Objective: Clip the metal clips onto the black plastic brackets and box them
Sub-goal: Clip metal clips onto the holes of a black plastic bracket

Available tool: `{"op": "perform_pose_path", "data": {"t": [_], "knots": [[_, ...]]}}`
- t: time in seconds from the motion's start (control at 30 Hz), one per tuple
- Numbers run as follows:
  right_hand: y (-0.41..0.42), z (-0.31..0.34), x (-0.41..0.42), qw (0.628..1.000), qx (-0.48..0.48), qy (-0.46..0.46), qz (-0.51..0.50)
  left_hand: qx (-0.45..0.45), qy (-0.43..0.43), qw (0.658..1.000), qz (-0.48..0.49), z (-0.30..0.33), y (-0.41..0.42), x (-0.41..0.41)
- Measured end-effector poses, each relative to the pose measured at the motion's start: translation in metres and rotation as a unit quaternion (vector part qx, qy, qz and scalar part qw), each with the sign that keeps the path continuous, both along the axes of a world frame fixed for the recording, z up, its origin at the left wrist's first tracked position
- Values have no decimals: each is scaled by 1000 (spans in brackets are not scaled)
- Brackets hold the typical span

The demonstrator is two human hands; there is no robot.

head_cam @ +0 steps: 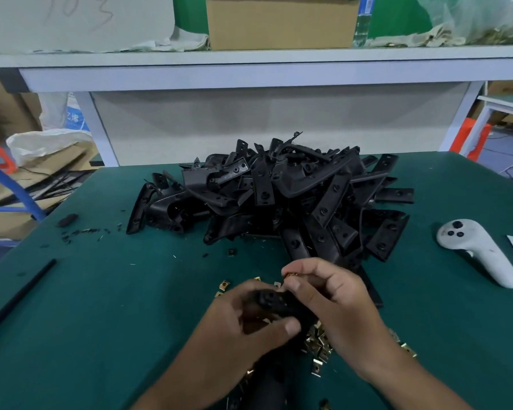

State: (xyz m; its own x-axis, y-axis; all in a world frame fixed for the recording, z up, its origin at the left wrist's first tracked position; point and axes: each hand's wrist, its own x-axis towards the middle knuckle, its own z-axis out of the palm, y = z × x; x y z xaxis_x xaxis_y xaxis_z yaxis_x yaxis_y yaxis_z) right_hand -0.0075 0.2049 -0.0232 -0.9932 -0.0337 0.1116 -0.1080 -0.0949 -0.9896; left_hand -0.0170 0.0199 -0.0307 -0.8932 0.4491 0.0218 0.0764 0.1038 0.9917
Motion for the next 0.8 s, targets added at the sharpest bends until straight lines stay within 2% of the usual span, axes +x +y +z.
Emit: {"op": "perform_pose_path", "data": {"t": [0.13,0.33,0.57,0.7,0.8], "knots": [[1,0,1,1000,16,-5,4,72,-46,996,40,-10,11,3],[7,7,0,999,40,-7,7,60,-43,994,79,-21,9,0],[12,10,-2,998,1,-54,26,105,-57,993,-13,-27,10,5],[15,11,-3,996,-7,-80,37,54,37,998,9,-25,11,6],[17,11,-2,997,10,-68,32,9,66,998,11,-29,10,6]]}}
